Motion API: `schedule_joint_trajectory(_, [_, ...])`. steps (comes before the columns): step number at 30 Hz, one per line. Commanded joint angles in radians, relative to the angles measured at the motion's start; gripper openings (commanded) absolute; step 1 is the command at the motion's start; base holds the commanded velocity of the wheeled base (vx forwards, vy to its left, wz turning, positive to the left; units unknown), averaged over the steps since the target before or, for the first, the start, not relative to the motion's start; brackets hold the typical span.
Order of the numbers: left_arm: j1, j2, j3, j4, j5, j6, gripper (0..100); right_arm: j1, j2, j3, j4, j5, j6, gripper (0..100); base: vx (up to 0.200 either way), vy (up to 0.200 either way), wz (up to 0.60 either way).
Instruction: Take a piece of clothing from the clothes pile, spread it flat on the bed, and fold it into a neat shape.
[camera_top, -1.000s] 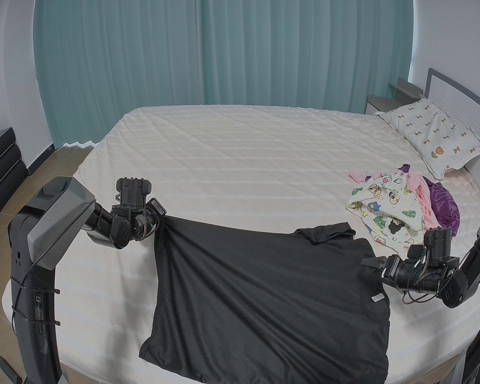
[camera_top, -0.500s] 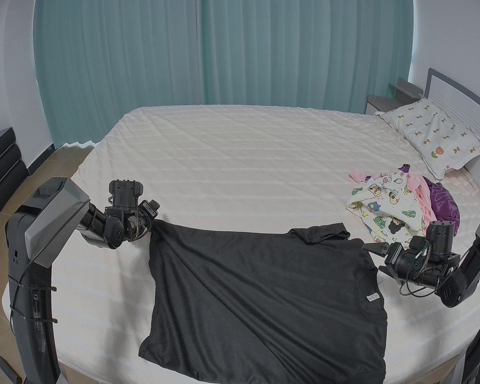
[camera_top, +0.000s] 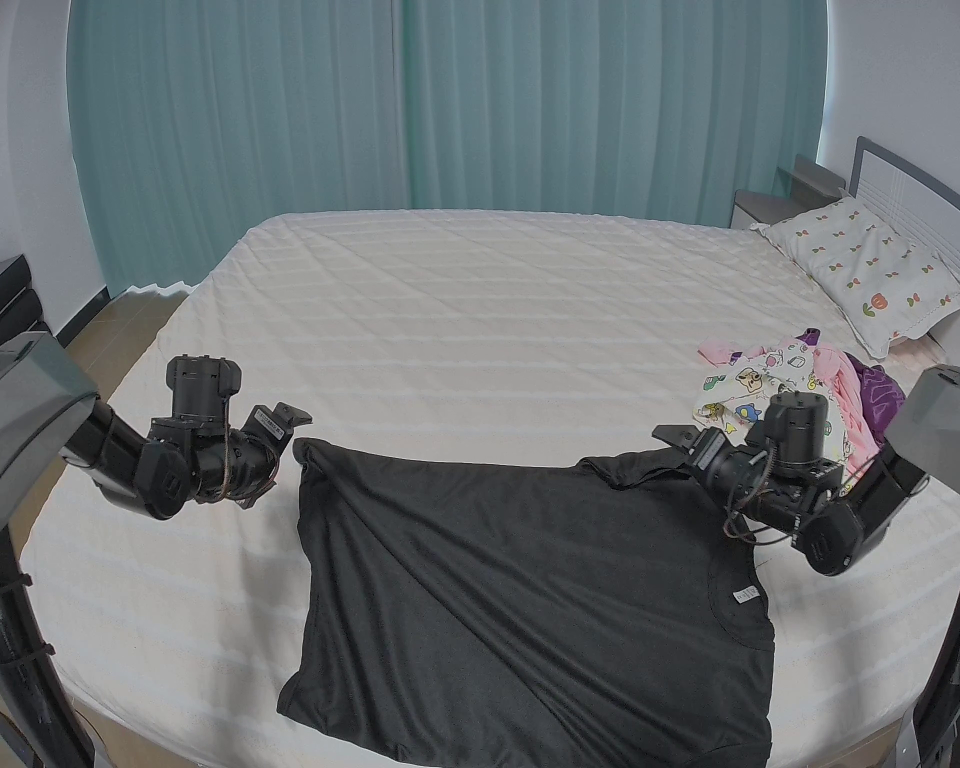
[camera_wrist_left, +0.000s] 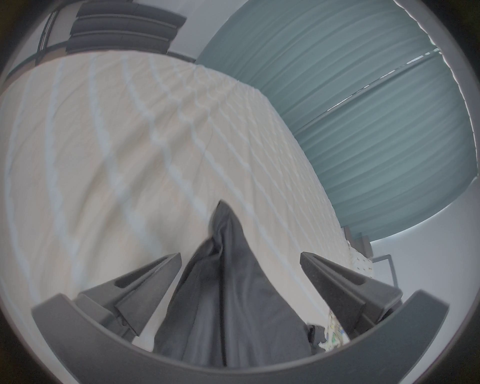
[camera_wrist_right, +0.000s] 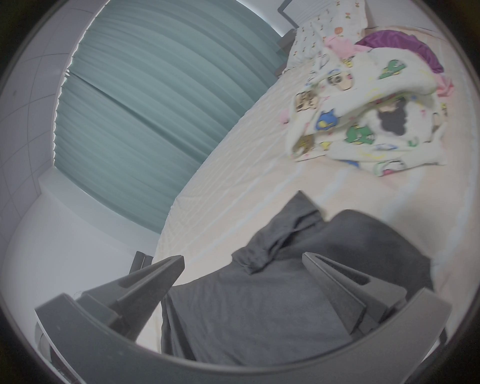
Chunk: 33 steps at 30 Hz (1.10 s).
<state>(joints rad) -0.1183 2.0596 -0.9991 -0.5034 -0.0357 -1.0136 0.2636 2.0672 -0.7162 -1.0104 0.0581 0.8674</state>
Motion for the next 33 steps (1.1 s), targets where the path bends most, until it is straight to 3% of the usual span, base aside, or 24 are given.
schedule_joint_trajectory(1, [-0.024, -0.222, 0.231, -0.050, -0.089, -0.071, 100, 0.115, 0.175, -0.256, 0.151, -0.086, 0.025, 100, 0.000, 0.000, 0.00])
schedule_joint_trajectory(4, [-0.049, -0.234, 0.355, -0.199, -0.096, -0.068, 100, 0.121, 0.252, -0.388, 0.273, -0.107, 0.044, 100, 0.000, 0.000, 0.00])
schedule_joint_trajectory(7, [-0.049, -0.216, 0.386, -0.290, -0.101, -0.068, 100, 0.121, 0.271, -0.431, 0.317, -0.119, 0.044, 100, 0.000, 0.000, 0.00])
schedule_joint_trajectory(20, [-0.072, -0.202, 0.396, -0.300, -0.101, -0.068, 100, 0.106, 0.298, -0.516, 0.366, -0.119, 0.041, 100, 0.000, 0.000, 0.00])
schedule_joint_trajectory(24, [-0.072, -0.203, 0.396, -0.302, -0.099, -0.068, 100, 0.101, 0.349, -0.621, 0.346, -0.119, 0.058, 100, 0.000, 0.000, 0.00])
schedule_joint_trajectory(28, [-0.072, -0.203, 0.395, -0.302, -0.099, -0.068, 100, 0.063, 0.369, -0.717, 0.311, -0.107, 0.136, 100, 0.000, 0.000, 0.00])
schedule_joint_trajectory(33, [-0.072, -0.200, 0.393, -0.303, -0.099, -0.068, 100, 0.031, 0.415, -0.842, 0.302, -0.104, 0.139, 100, 0.000, 0.000, 0.00])
